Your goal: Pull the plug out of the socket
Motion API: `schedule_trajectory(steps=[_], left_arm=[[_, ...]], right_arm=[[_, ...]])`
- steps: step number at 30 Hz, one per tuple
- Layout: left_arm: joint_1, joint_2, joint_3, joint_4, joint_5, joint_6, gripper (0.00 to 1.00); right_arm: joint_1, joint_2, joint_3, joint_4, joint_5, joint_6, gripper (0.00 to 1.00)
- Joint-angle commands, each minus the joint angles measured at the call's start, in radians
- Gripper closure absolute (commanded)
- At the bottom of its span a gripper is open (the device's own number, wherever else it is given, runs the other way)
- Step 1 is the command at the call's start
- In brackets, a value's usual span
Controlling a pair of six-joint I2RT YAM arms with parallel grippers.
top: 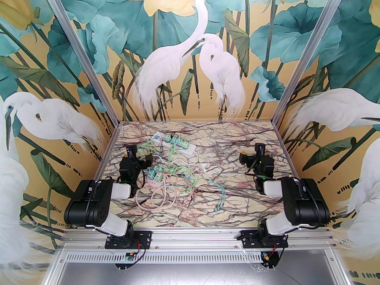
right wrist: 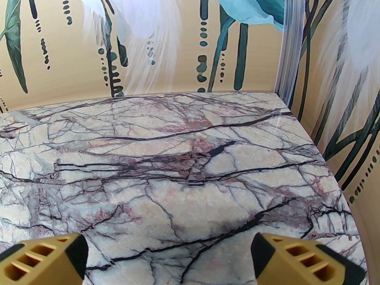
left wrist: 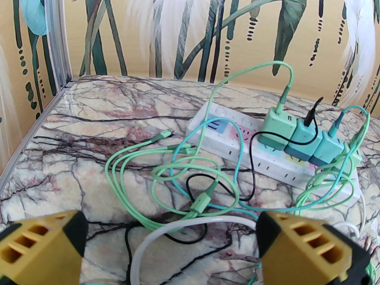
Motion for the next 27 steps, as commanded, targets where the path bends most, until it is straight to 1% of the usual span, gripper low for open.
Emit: schedule_trajectory(steps=[1, 18, 22, 27], left_arm=[[0.002, 0.005, 0.018, -0.015, 0.022, 0.012, 0.0], [0.002, 0.005, 0.019, -0.017, 0.024, 0.011, 0.0], [0.002, 0.005, 0.022, -0.025, -0.001, 0.002, 0.0], [0.002, 0.005, 0.022, -0.024, 0.0, 0.003, 0.0]], right_arm=[[0.006, -0.008, 0.008, -0.003, 0.008, 0.013, 0.01], [0.006, -0.008, 0.009, -0.003, 0.007, 0.014, 0.01], [0.006, -0.007, 0.008, -0.003, 0.007, 0.015, 0.01], [0.006, -0.008, 0.009, -0.003, 0.007, 0.013, 0.01]])
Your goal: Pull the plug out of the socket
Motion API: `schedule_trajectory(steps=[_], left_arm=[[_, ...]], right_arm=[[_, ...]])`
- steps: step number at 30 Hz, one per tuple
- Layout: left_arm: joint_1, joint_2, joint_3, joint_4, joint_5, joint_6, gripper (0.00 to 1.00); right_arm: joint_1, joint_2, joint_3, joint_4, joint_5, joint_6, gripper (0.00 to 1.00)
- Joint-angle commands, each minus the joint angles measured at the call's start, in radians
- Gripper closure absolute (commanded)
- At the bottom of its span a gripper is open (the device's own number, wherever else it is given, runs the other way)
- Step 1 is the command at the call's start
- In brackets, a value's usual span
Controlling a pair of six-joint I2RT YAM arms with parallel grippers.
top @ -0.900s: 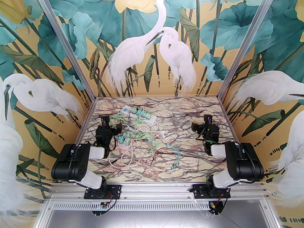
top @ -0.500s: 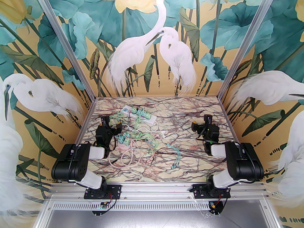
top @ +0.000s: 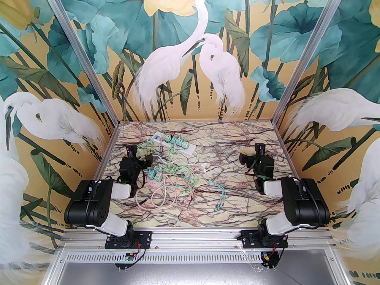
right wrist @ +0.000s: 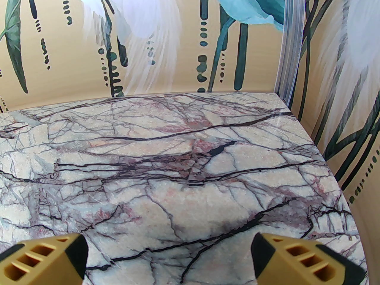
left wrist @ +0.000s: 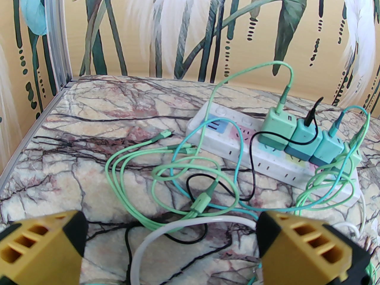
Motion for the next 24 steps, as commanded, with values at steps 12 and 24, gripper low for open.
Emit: schedule_trajectory(steps=[12, 24], left_arm=[[0.017, -0.268, 0.103, -0.379, -0.167, -0.098, 0.0], [0.031, -0.484, 0.556, -1.35, 0.035, -0.497, 0.0]], right_arm=[[0.026, -0.137, -0.014, -0.076, 0.121, 0.032, 0.01], [0.02, -0.573, 0.091, -0.567, 0.089, 0.654, 0.01]])
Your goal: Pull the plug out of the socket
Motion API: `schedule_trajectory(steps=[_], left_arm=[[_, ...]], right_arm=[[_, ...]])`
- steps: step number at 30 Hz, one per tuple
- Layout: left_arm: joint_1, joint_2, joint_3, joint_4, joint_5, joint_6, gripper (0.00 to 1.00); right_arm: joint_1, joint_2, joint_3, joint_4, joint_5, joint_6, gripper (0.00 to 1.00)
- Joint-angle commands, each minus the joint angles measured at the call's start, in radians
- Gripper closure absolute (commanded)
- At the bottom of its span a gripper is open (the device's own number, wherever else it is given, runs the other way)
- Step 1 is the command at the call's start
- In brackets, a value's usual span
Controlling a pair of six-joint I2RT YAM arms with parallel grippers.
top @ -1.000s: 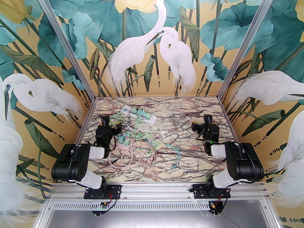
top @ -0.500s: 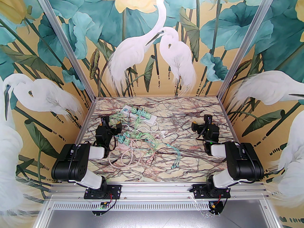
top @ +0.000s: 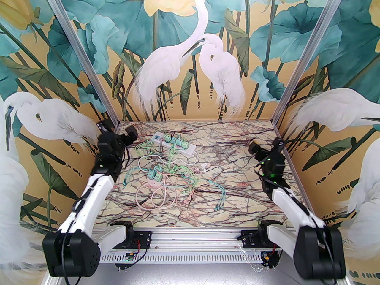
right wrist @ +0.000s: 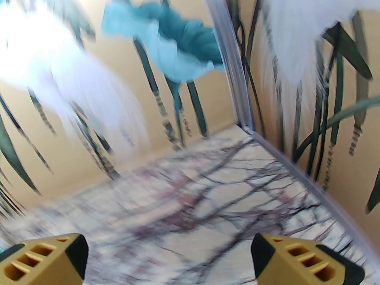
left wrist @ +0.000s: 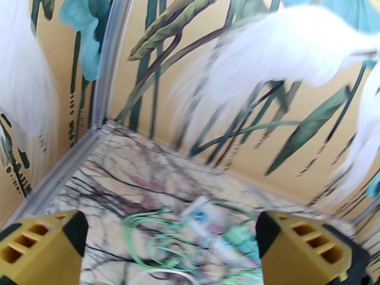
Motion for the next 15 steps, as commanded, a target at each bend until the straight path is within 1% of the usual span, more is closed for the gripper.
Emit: schedule_trajectory(steps=[1, 2, 3, 6, 8, 11, 13, 15], left_arm=[[0.004, -0.05, -0.058, -0.268, 0.194, -0.13, 0.0], [0.005, -0.07, -0.084, -0.267, 0.221, -0.165, 0.0], [0.005, -0.086, -0.109, -0.276, 0.23, -0.192, 0.0], [0.005, -0.13, -0.184, -0.297, 0.223, -0.269, 0.0], [0.005, -0.157, -0.24, -0.297, 0.243, -0.335, 0.01], [0.004, -0.192, -0.323, -0.287, 0.266, -0.432, 0.03], [0.004, -0.205, -0.365, -0.313, 0.24, -0.484, 0.05], [0.004, -0.207, -0.396, -0.331, 0.212, -0.49, 0.08]], right_arm=[[-0.004, -0.037, 0.01, -0.094, -0.147, 0.203, 0.01], [-0.002, -0.035, 0.025, -0.101, -0.202, 0.203, 0.01], [0.001, -0.03, 0.035, -0.11, -0.228, 0.214, 0.01], [0.034, 0.002, 0.065, -0.123, -0.31, 0.208, 0.01], [0.088, 0.028, 0.092, -0.144, -0.339, 0.181, 0.01], [0.212, 0.068, 0.146, -0.209, -0.323, 0.105, 0.01], [0.287, 0.095, 0.177, -0.256, -0.293, 0.066, 0.01], [0.332, 0.121, 0.188, -0.268, -0.294, 0.049, 0.01]])
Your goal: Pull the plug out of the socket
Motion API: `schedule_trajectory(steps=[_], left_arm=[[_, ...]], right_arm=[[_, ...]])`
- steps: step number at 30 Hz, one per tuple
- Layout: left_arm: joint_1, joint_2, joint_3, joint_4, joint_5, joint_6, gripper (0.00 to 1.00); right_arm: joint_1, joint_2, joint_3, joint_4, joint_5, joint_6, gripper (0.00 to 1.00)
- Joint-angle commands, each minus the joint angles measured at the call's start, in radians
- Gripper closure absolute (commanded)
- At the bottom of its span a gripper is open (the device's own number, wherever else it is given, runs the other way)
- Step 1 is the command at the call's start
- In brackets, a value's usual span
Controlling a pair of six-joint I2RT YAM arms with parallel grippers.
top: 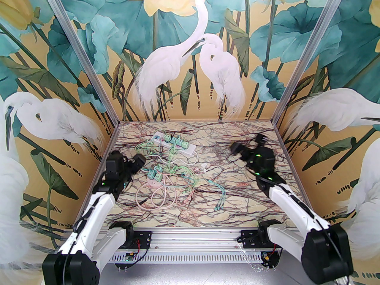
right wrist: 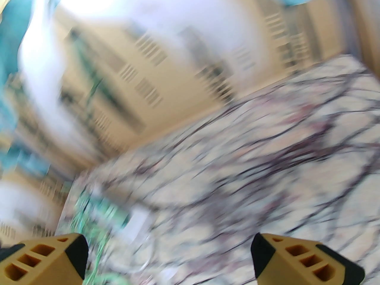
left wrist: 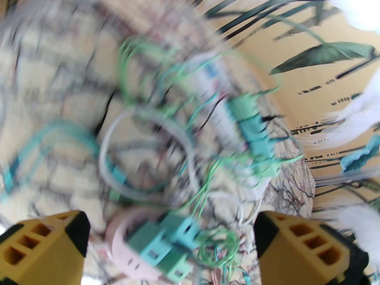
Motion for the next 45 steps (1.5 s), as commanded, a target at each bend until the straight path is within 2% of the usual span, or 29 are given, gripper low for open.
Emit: schedule_trajectory(steps=[1, 5, 7, 9, 11, 15, 26, 34, 38, 45], left_arm=[[0.004, -0.017, -0.045, -0.056, -0.019, -0.102, 0.11], [0.004, 0.006, -0.093, 0.008, 0.03, -0.131, 0.22], [0.003, 0.02, -0.1, 0.025, 0.03, -0.141, 0.37], [0.004, 0.028, -0.1, -0.006, -0.013, -0.164, 0.45], [0.003, 0.045, -0.108, 0.0, -0.022, -0.15, 0.6], [0.003, 0.086, -0.128, 0.027, 0.019, -0.143, 0.67], [0.003, 0.235, -0.123, 0.163, 0.054, -0.097, 0.67], [-0.005, 0.27, -0.157, 0.269, 0.195, -0.133, 0.65], [-0.042, 0.246, -0.19, 0.298, 0.213, -0.195, 0.65], [-0.183, 0.229, -0.217, 0.36, 0.167, -0.314, 0.66]], right_arm=[[0.062, 0.035, 0.033, -0.06, -0.015, -0.068, 0.01], [0.096, 0.077, 0.024, -0.03, -0.027, -0.07, 0.01], [0.11, 0.09, 0.026, -0.03, -0.037, -0.072, 0.01], [0.121, 0.096, 0.033, -0.034, -0.041, -0.08, 0.01], [0.133, 0.095, 0.038, -0.037, -0.037, -0.086, 0.01], [0.155, 0.093, 0.036, -0.03, -0.038, -0.096, 0.01], [0.21, 0.128, 0.045, -0.043, -0.014, -0.129, 0.01], [0.24, 0.19, 0.066, -0.043, -0.02, -0.125, 0.01], [0.263, 0.212, 0.092, -0.079, 0.038, -0.127, 0.01], [0.281, 0.218, 0.099, -0.094, 0.064, -0.132, 0.01]])
